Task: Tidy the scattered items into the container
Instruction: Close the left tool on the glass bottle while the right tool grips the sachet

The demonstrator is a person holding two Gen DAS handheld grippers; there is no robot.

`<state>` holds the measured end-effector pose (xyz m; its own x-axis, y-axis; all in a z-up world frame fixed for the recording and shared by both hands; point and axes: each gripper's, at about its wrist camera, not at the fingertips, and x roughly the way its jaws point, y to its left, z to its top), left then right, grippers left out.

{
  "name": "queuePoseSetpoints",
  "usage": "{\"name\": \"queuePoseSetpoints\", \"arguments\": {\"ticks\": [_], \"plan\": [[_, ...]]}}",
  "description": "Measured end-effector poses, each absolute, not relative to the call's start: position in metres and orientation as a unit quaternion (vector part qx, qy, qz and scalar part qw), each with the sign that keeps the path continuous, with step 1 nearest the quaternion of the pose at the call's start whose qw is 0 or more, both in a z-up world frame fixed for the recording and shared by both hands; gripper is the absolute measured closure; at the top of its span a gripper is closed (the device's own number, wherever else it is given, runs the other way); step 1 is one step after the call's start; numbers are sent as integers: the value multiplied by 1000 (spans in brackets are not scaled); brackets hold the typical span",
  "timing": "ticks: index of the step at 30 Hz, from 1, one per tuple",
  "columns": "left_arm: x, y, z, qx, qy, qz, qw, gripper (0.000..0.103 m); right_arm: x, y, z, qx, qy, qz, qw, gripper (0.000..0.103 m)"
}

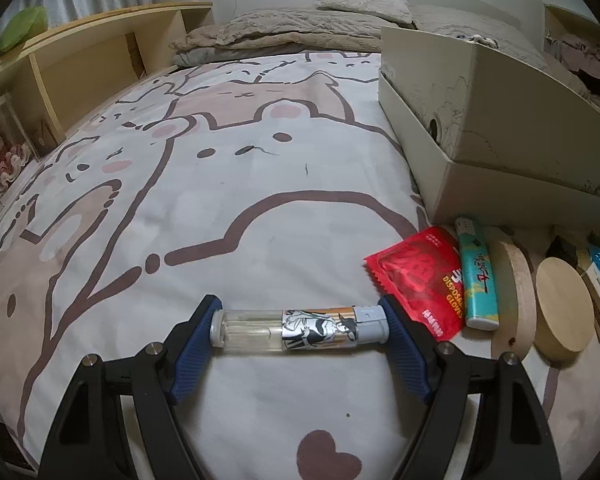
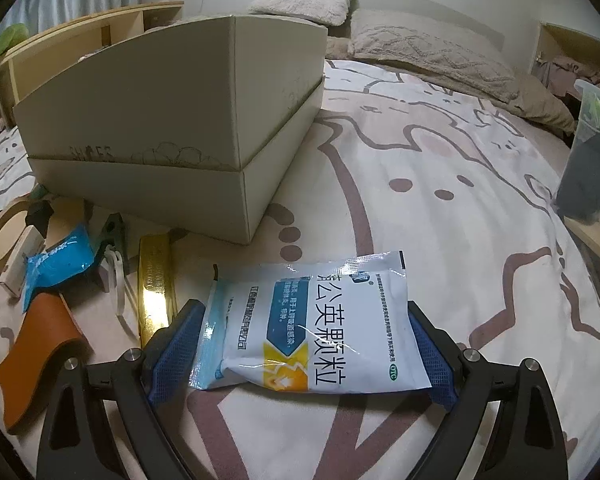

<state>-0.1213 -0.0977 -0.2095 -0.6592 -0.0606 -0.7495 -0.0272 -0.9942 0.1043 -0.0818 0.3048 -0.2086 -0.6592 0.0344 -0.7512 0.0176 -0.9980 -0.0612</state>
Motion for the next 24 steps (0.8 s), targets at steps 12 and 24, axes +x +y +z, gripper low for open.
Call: {"name": "queuePoseSetpoints", "arguments": {"ticks": [12, 24], "plan": [[-117, -98, -208, 412, -50, -910, 11, 23, -68, 286, -203, -377, -87, 921, 49, 27], [-106, -95, -207, 412, -42, -910, 6, 23, -58, 288, -198, -358, -78, 930, 43, 44]]}}
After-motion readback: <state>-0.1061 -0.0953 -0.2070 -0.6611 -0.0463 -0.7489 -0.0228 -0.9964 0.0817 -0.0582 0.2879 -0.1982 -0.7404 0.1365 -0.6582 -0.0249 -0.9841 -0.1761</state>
